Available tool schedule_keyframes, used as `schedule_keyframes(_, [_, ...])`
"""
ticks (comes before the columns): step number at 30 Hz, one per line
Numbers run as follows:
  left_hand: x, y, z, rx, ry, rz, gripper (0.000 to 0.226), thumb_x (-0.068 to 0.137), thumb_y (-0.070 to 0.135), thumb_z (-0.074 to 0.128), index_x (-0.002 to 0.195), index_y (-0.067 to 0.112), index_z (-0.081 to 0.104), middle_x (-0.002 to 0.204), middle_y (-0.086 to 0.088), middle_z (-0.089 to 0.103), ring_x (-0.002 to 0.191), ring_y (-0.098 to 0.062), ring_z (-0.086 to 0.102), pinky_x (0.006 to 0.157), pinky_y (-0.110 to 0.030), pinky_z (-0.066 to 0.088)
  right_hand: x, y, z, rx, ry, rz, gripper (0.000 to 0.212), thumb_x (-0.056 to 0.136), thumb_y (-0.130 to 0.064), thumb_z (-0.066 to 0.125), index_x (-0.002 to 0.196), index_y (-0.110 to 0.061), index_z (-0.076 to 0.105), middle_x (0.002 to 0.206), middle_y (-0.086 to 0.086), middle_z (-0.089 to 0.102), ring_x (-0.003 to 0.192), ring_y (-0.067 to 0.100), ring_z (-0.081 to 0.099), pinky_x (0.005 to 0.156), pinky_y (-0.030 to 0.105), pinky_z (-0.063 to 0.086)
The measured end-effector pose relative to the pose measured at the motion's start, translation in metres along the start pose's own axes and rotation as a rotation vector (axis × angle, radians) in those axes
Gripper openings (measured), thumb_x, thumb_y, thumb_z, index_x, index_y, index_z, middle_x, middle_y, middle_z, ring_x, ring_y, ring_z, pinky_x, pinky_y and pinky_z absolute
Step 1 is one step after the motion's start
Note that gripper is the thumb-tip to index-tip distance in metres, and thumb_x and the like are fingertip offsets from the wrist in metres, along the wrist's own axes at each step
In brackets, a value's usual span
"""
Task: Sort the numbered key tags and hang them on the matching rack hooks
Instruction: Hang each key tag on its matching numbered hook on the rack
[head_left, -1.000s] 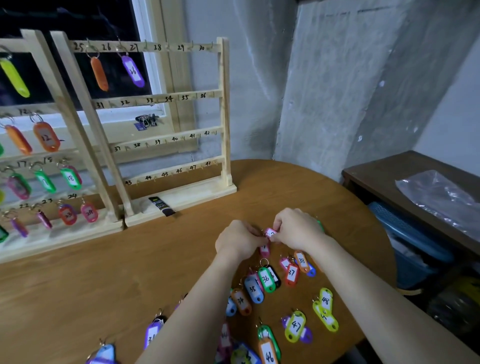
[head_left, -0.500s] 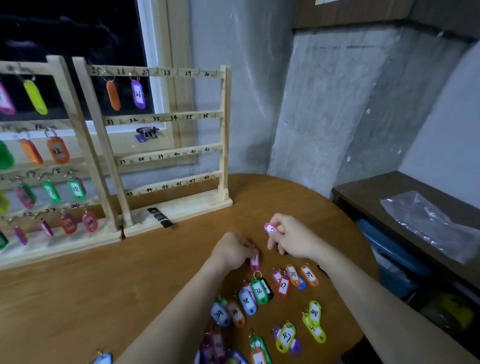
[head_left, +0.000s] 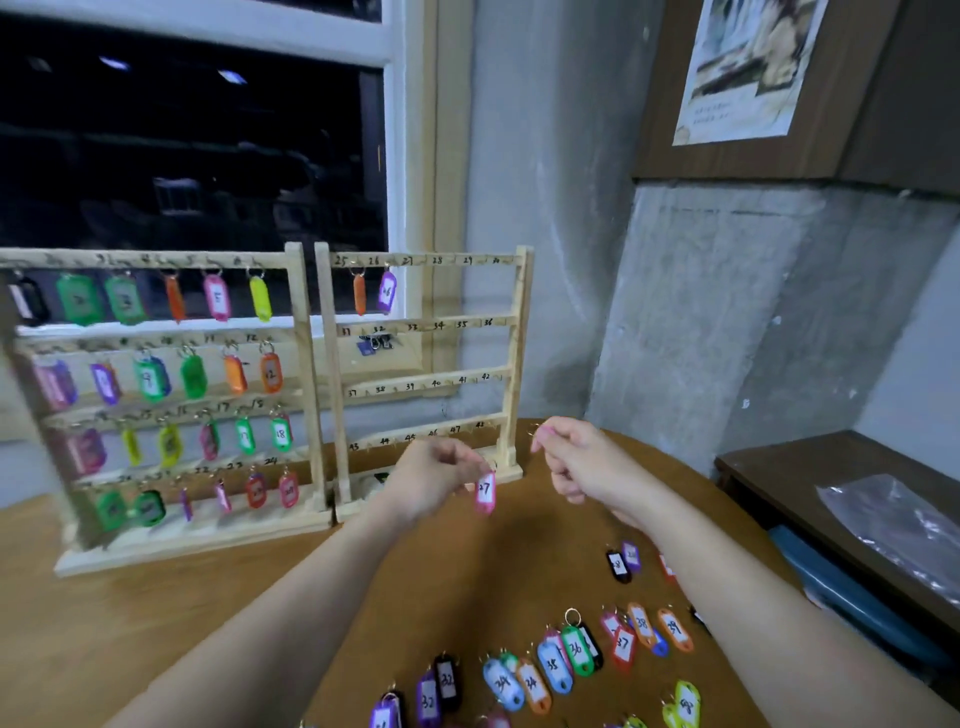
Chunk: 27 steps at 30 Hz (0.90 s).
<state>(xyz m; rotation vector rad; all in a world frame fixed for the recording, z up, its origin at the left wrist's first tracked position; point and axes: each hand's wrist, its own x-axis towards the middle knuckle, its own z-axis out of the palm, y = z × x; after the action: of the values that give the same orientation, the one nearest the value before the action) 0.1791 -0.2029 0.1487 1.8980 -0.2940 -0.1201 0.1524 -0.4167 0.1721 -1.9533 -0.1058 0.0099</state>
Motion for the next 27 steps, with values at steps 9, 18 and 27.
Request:
schedule_keyframes(9, [0.027,0.100,-0.075,0.048,0.283,0.221,0.012,0.097,0.010,0.065,0.093,0.000,0.070,0.079,-0.004,0.067,0.064,-0.008,0.056,0.055,-0.014,0.045,0.074,-0.086,0.012,0.244,0.073,-0.094,0.026,0.110,-0.025,0.040,0.091,-0.014,0.053,0.054,-0.008,0.034,0.045,0.012,0.027,0.044,0.023,0.021])
schedule_keyframes(18, [0.077,0.145,-0.110,0.128,0.388,0.269,0.016,0.095,0.011,0.061,0.085,0.010,0.073,0.086,-0.014,0.073,0.066,-0.023,0.057,0.061,-0.033,0.049,0.133,-0.147,0.024,0.082,0.120,-0.249,0.031,0.108,-0.019,0.038,0.083,-0.015,0.055,0.058,-0.002,0.034,0.043,0.013,0.030,0.042,0.017,0.025])
schedule_keyframes(27, [0.098,0.155,-0.139,0.360,0.463,0.220,0.020,0.095,0.013,0.054,0.085,0.014,0.072,0.076,-0.002,0.069,0.039,-0.008,0.048,0.040,-0.022,0.042,0.168,-0.150,0.052,-0.066,0.214,-0.301,0.034,0.106,-0.022,0.038,0.083,-0.012,0.060,0.063,0.000,0.044,0.052,0.017,0.038,0.050,0.026,0.029])
